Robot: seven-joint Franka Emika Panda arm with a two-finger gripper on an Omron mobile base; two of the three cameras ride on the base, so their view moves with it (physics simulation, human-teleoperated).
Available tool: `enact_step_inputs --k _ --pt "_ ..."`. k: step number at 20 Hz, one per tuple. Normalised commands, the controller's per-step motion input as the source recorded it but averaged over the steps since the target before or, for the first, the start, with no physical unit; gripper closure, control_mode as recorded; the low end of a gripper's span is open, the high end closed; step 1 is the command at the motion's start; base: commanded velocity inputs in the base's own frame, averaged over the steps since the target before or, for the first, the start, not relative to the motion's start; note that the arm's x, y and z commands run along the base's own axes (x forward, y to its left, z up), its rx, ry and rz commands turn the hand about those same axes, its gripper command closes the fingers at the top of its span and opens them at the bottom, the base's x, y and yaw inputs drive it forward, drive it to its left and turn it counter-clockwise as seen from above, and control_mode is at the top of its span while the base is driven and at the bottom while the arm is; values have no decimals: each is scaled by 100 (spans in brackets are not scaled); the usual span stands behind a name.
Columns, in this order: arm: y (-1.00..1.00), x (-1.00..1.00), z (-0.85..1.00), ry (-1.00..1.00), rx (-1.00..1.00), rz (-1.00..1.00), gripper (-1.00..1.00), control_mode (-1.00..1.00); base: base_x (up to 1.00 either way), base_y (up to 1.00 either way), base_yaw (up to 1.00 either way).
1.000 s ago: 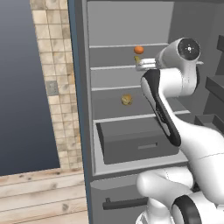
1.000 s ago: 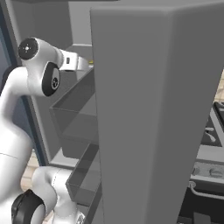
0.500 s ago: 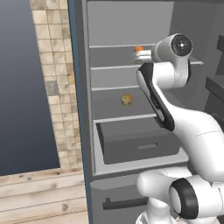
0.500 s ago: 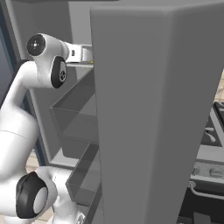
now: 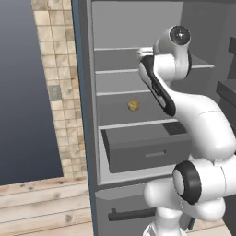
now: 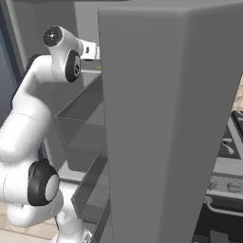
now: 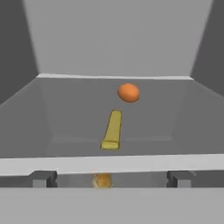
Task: Pick the egg and butter from the fridge and place them by the bowl for mixing.
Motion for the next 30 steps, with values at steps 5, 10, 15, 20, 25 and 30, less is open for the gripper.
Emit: enact_step_inputs --k 5,10,15,20,25,30 --pt "0 64 -24 8 -5 0 -100 -100 0 0 0" --pt "-2 63 -22 9 -5 0 -100 -100 0 0 0" --pt "-10 57 -14 8 0 1 -100 -100 0 0 0" --pt "-9 38 -17 1 0 2 -100 -100 0 0 0" --pt "-1 35 -16 0 0 0 -100 -100 0 0 0" --pt "-1 26 -20 1 0 0 -100 -100 0 0 0"
